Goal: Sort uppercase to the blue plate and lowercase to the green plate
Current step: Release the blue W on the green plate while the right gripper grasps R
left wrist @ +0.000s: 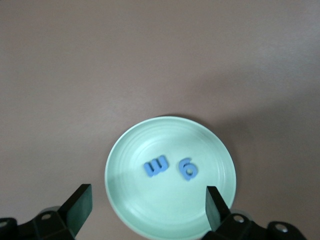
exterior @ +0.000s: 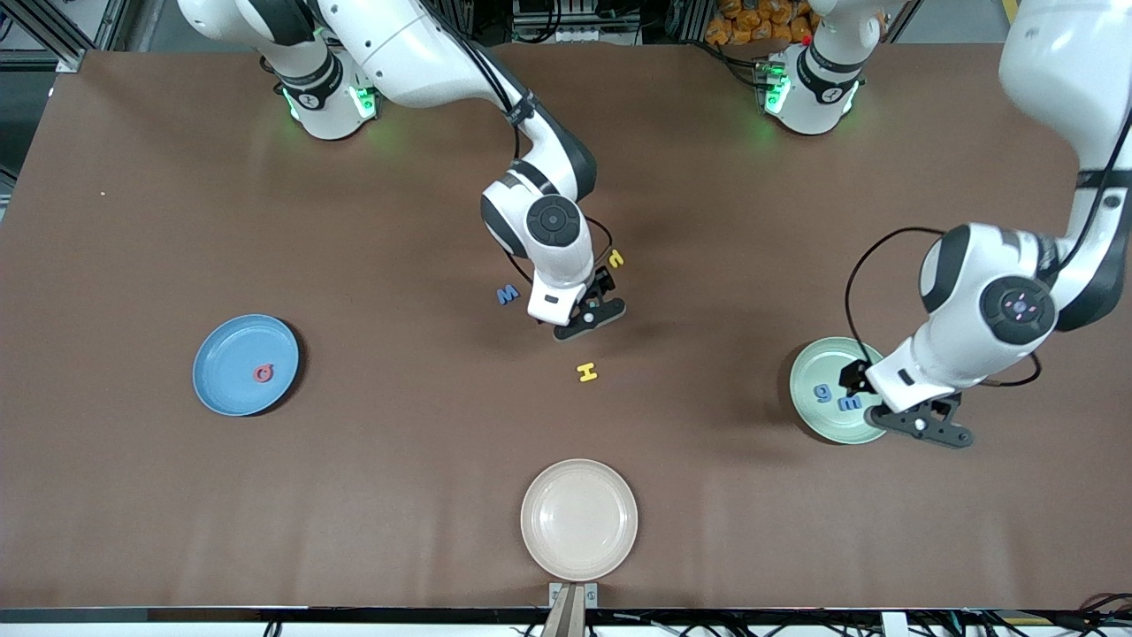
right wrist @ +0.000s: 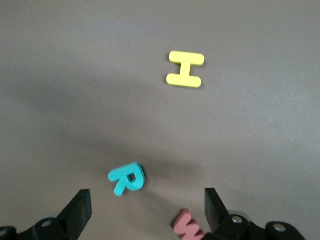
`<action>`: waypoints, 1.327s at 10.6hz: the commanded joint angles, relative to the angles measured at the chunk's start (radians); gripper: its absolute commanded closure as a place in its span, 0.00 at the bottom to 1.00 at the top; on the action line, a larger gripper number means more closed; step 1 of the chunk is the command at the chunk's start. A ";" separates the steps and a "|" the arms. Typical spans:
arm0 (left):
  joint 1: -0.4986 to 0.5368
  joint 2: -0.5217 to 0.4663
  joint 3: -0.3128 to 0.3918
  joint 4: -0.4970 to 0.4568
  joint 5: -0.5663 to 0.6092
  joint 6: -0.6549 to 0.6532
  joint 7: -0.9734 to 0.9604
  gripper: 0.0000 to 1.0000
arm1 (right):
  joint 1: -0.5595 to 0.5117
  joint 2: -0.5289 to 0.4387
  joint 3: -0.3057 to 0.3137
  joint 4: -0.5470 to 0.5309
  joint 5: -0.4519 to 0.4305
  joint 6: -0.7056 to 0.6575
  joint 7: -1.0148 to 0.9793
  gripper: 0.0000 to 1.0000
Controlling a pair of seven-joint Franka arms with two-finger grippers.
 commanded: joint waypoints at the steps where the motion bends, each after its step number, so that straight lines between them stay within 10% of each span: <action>1: 0.011 -0.075 -0.020 0.034 -0.082 -0.142 0.011 0.00 | 0.005 0.064 0.000 0.075 0.002 -0.013 -0.012 0.00; 14: -0.003 -0.080 -0.041 0.148 -0.148 -0.287 -0.002 0.00 | 0.053 0.119 -0.002 0.083 -0.005 0.009 -0.004 0.00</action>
